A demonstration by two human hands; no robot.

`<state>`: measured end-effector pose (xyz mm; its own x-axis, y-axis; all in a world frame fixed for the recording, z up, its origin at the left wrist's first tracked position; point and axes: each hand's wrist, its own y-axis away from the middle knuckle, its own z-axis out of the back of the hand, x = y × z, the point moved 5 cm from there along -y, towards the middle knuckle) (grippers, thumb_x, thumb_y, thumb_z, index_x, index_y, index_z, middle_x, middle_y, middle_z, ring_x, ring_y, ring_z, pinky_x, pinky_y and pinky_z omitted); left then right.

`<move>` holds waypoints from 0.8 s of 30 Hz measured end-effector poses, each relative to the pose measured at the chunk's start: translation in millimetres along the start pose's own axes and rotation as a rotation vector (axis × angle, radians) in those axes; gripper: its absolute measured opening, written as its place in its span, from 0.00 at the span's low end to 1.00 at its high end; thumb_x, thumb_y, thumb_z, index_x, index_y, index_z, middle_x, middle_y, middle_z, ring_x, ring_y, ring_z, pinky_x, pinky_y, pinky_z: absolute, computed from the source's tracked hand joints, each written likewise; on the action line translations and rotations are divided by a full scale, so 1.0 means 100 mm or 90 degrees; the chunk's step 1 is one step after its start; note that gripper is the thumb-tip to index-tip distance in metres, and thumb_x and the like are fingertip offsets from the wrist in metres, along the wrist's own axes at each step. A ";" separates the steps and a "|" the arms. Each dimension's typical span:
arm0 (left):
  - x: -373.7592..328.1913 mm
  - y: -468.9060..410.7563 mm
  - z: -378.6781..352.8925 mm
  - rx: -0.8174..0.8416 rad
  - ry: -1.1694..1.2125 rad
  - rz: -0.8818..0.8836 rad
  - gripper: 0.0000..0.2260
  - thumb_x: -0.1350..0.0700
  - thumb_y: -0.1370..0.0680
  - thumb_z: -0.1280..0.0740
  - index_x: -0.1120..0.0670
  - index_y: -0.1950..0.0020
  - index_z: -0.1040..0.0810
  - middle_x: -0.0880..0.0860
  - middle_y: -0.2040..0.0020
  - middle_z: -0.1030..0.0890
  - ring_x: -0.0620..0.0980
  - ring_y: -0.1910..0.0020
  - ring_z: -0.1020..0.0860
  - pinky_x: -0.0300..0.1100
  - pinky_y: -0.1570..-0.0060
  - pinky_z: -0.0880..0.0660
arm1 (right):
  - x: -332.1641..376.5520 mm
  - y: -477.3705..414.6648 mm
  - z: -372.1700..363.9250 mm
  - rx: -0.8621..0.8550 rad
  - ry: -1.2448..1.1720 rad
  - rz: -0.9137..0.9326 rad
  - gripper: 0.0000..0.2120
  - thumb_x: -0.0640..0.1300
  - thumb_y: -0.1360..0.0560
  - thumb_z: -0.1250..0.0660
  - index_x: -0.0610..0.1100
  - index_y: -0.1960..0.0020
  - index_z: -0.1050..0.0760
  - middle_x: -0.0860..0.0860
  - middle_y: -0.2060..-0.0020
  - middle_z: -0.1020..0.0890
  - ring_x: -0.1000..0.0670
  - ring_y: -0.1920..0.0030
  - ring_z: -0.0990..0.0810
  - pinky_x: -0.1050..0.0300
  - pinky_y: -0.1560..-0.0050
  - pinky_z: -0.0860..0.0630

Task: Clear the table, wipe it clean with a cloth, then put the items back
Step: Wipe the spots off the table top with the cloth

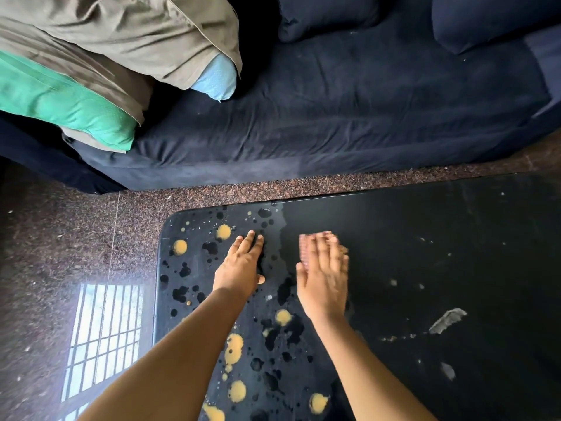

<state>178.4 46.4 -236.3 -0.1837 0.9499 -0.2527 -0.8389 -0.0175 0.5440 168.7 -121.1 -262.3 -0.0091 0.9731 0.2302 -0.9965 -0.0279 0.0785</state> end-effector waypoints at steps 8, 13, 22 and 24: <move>0.02 0.03 0.00 0.005 0.016 0.005 0.38 0.56 0.23 0.32 0.48 0.21 0.54 0.43 0.22 0.58 0.46 0.23 0.57 0.44 0.27 0.44 | -0.50 0.09 0.05 0.036 0.065 0.024 0.28 0.55 0.23 0.49 0.47 0.26 0.38 0.50 0.27 0.35 0.45 0.26 0.41 0.41 0.29 0.40; 0.00 0.02 0.01 0.007 0.015 -0.001 0.39 0.55 0.24 0.31 0.47 0.21 0.53 0.43 0.22 0.57 0.46 0.23 0.56 0.44 0.28 0.43 | -0.23 0.20 0.04 -0.004 0.012 -0.049 0.29 0.54 0.25 0.48 0.44 0.26 0.37 0.47 0.27 0.34 0.43 0.26 0.43 0.43 0.28 0.46; 0.03 0.02 0.01 0.008 0.012 0.006 0.39 0.55 0.24 0.31 0.47 0.22 0.53 0.43 0.22 0.57 0.45 0.23 0.56 0.46 0.28 0.43 | -0.60 0.14 0.05 0.052 0.072 0.054 0.28 0.54 0.24 0.49 0.48 0.25 0.39 0.50 0.26 0.36 0.46 0.25 0.42 0.41 0.28 0.43; 0.03 0.03 0.01 0.009 0.017 0.009 0.39 0.55 0.24 0.31 0.47 0.22 0.53 0.42 0.22 0.57 0.45 0.23 0.57 0.45 0.28 0.43 | -0.61 0.15 0.09 0.030 0.055 -0.054 0.29 0.54 0.24 0.50 0.45 0.27 0.36 0.47 0.28 0.33 0.43 0.26 0.41 0.40 0.30 0.41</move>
<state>176.1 49.5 -235.0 -0.2089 0.9412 -0.2656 -0.8289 -0.0263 0.5587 155.4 -182.7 -266.5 0.0661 0.9884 0.1366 -0.9889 0.0467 0.1408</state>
